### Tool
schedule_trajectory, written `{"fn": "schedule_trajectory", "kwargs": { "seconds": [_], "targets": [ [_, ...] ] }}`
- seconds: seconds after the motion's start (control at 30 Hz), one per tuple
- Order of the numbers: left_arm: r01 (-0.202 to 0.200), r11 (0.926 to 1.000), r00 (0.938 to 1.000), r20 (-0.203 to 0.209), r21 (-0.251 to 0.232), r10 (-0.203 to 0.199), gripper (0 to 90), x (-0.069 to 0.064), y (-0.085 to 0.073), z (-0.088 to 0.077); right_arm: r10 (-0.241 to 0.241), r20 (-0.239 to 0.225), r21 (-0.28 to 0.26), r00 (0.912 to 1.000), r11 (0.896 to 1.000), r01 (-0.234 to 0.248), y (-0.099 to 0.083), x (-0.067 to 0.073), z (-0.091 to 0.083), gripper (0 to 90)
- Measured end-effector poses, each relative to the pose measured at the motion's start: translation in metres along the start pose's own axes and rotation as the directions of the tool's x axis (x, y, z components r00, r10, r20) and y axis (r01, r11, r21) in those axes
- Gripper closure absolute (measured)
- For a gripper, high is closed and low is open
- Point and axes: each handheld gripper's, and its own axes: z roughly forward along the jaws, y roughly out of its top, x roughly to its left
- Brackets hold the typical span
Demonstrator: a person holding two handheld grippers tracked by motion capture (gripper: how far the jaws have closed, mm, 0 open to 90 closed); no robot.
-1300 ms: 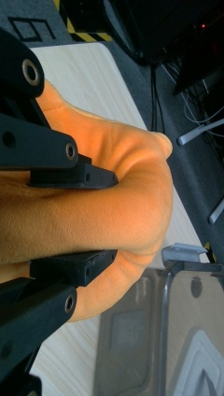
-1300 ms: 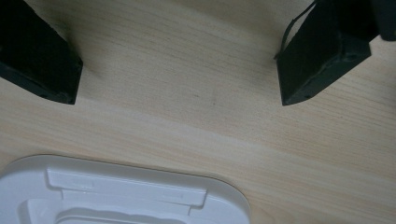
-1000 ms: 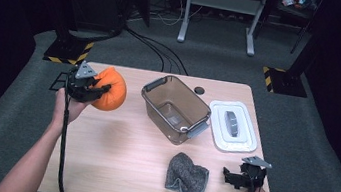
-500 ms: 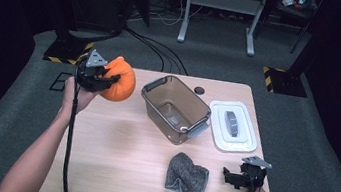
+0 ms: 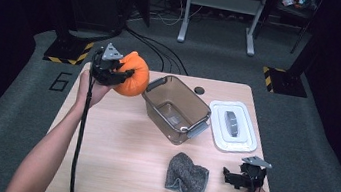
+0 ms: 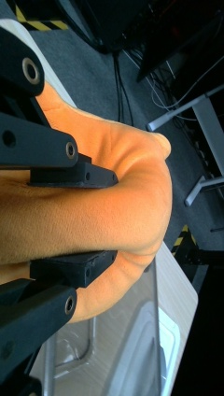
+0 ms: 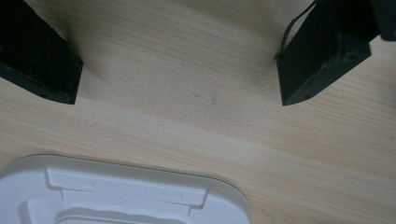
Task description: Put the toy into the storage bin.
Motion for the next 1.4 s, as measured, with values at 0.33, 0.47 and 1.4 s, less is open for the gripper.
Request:
{"fn": "schedule_trajectory", "kwargs": {
  "seconds": [0.33, 0.47, 1.4],
  "targets": [
    [-0.014, 0.9998, 0.9996, 0.026, -0.011, 0.014, 64.4, -0.015, 0.016, 0.018, 0.001, 0.000, -0.001, 1.0000, 1.000, -0.001, 0.000, 0.000, 0.000, 0.0],
    [-0.014, 0.9998, 0.9988, 0.047, -0.011, 0.014, 64.3, -0.021, 0.021, 0.025, 0.000, 0.000, -0.001, 1.0000, 1.000, 0.000, 0.000, 0.000, 0.000, 0.0],
    [-0.019, 0.9998, 0.9894, 0.144, 0.009, 0.017, 63.5, -0.054, 0.030, 0.073, 0.004, 0.002, -0.001, 1.0000, 1.000, -0.004, 0.000, 0.000, 0.000, 0.0]
  ]
}}
